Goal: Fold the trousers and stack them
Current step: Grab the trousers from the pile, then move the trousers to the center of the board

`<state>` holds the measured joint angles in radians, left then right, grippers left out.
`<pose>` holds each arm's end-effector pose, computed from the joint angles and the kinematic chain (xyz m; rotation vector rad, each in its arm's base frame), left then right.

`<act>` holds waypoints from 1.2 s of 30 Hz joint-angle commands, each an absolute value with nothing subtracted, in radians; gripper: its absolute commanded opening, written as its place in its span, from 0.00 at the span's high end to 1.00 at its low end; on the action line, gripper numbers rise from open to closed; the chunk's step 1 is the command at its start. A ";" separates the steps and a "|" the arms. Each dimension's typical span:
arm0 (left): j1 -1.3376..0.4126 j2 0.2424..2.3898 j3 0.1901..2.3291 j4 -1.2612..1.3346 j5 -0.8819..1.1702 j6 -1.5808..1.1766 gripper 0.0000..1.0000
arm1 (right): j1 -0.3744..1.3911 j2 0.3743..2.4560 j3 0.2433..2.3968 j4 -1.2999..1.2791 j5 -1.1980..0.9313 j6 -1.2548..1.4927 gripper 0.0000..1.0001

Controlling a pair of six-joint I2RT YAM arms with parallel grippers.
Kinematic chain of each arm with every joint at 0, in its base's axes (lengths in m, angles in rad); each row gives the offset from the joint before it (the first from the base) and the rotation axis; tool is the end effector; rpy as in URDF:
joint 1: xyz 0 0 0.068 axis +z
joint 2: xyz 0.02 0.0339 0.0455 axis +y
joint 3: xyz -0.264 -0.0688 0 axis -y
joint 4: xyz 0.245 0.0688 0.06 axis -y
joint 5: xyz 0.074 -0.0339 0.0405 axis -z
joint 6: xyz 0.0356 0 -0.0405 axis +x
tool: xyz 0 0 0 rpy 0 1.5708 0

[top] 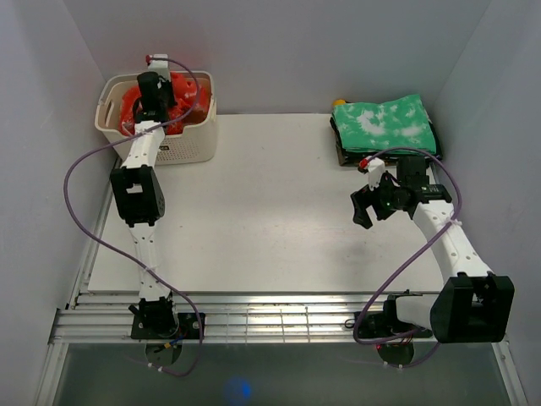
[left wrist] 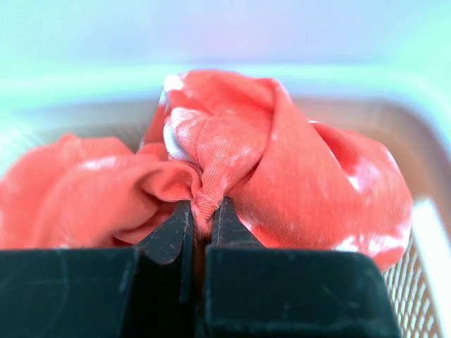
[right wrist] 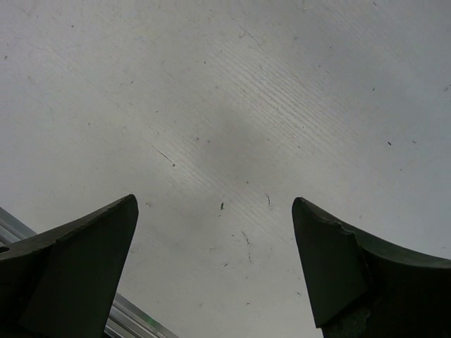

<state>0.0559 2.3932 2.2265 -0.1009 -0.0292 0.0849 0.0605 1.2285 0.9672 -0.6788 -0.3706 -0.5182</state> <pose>0.5697 0.0329 0.2827 0.0062 1.8401 0.1255 0.2455 0.0278 0.2703 -0.8379 2.2923 0.2644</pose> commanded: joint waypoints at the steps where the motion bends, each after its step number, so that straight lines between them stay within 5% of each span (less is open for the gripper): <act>1: 0.074 2.169 2.302 0.264 -0.054 0.142 1.00 | 0.063 1.175 0.985 -0.664 -0.396 -0.500 0.05; 11: 0.074 1.907 2.442 0.575 0.142 0.315 1.00 | 0.064 1.042 0.914 -0.637 -0.440 -0.460 0.05; 17: 0.074 1.366 1.966 0.491 0.447 -0.088 1.00 | 0.066 1.002 0.926 -0.630 -0.486 -0.417 0.06; 29: 0.061 1.189 1.545 0.385 0.783 -0.411 1.00 | 0.064 0.993 0.930 -0.643 -0.499 -0.397 0.06; 36: -0.179 1.215 1.206 0.228 0.819 -0.157 1.00 | 0.066 1.015 0.939 -0.666 -0.492 -0.399 0.06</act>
